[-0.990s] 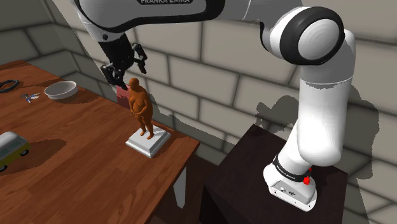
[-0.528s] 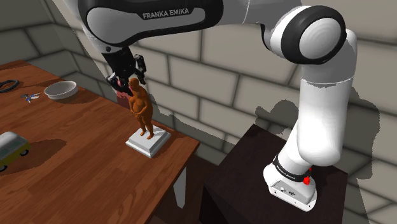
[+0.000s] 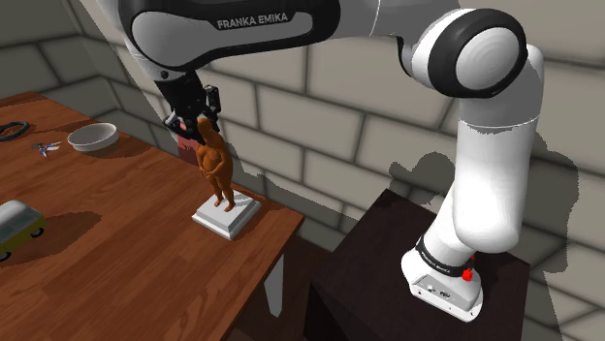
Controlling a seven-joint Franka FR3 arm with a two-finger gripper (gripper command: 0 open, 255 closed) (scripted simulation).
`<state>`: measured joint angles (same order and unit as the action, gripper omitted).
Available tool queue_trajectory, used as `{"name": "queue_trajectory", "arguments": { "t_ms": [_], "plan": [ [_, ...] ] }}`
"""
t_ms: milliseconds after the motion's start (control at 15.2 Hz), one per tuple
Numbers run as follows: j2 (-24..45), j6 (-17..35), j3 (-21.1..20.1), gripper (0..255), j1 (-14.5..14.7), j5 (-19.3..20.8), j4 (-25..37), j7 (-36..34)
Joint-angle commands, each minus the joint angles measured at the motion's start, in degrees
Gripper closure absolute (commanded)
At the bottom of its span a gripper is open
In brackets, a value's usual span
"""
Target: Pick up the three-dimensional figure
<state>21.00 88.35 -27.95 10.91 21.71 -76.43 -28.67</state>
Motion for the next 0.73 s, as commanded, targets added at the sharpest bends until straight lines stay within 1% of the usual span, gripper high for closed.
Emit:
{"name": "queue_trajectory", "arguments": {
  "t_ms": [0, 660],
  "plan": [
    [-0.15, 0.12, 0.01, 255, -0.15, -0.10, -0.35, 0.11],
    [2.23, -8.71, 0.07, 255, 2.12, 1.07, 10.95, 1.76]
  ]
}}
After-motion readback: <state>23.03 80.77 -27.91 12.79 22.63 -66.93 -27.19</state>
